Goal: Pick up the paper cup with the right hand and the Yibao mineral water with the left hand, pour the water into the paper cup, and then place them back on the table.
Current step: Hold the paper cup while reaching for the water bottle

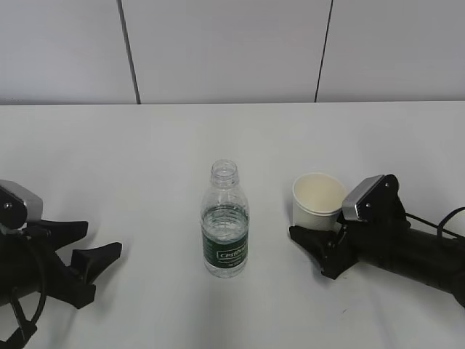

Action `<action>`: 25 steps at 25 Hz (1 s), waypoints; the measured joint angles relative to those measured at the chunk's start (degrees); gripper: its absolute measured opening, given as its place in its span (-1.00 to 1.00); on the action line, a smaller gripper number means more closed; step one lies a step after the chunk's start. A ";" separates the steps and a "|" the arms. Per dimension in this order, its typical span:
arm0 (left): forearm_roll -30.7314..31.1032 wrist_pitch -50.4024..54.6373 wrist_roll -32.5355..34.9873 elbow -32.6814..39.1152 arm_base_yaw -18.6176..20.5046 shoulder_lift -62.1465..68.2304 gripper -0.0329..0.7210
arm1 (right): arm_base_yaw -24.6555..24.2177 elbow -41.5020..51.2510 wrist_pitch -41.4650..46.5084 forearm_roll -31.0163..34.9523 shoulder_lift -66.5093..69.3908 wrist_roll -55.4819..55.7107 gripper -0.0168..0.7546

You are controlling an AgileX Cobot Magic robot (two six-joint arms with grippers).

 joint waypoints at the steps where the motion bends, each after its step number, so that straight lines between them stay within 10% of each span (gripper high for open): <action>1: 0.07 0.00 0.00 0.00 0.00 0.00 0.33 | 0.00 -0.10 0.00 -0.67 0.00 0.00 0.59; 25: 19.11 0.00 -3.69 -10.90 -1.59 0.64 0.33 | 0.00 -0.22 0.00 -1.01 0.09 0.00 0.38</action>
